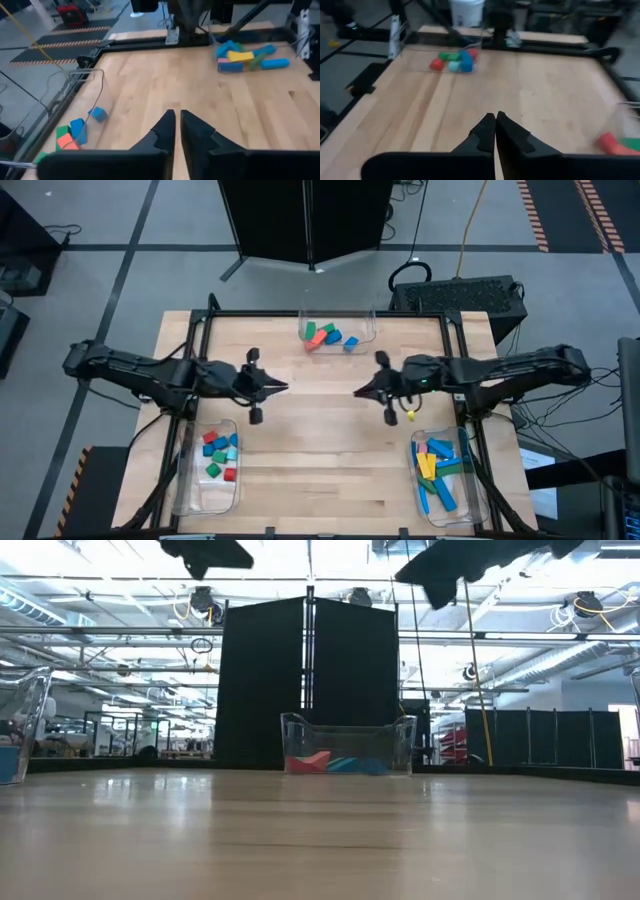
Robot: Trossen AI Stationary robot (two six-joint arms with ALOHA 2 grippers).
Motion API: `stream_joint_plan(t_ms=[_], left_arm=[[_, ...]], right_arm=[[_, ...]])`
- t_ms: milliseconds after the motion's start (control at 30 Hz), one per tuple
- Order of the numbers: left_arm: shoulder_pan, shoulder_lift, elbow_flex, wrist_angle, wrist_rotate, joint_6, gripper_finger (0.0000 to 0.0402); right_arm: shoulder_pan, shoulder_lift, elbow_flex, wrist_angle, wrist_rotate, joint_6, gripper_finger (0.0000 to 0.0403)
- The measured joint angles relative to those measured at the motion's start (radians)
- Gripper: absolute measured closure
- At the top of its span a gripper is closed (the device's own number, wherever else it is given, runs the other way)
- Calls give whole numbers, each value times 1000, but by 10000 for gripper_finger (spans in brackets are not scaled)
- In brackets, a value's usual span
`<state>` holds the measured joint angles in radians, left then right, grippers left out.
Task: Sort blocks by size
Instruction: Return to Home Position
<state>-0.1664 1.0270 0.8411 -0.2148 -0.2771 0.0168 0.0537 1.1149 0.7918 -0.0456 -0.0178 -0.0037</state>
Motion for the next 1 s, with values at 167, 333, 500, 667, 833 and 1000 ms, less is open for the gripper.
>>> stream_joint_plan(t_ms=[167, 333, 500, 667, 833, 1000], left_arm=[[-46, -94, -41, -9, -64, -12, 398], [-84, -198, -114, -3, -104, -38, 397], [-114, -274, -173, 6, -121, -63, 400], [-132, -330, -210, 9, -149, -65, 401], [-138, -367, -211, -4, -168, -64, 401], [-138, -369, -215, -14, -168, -64, 401]], right_arm=[[35, -117, 0, -102, 157, 18, 399], [95, -212, 0, -165, 262, 19, 401], [153, -286, -25, -146, 355, 21, 402], [179, -383, -111, -84, 384, 12, 402], [178, -509, -208, -83, 418, 13, 402], [177, -629, -300, -45, 410, 13, 403]])
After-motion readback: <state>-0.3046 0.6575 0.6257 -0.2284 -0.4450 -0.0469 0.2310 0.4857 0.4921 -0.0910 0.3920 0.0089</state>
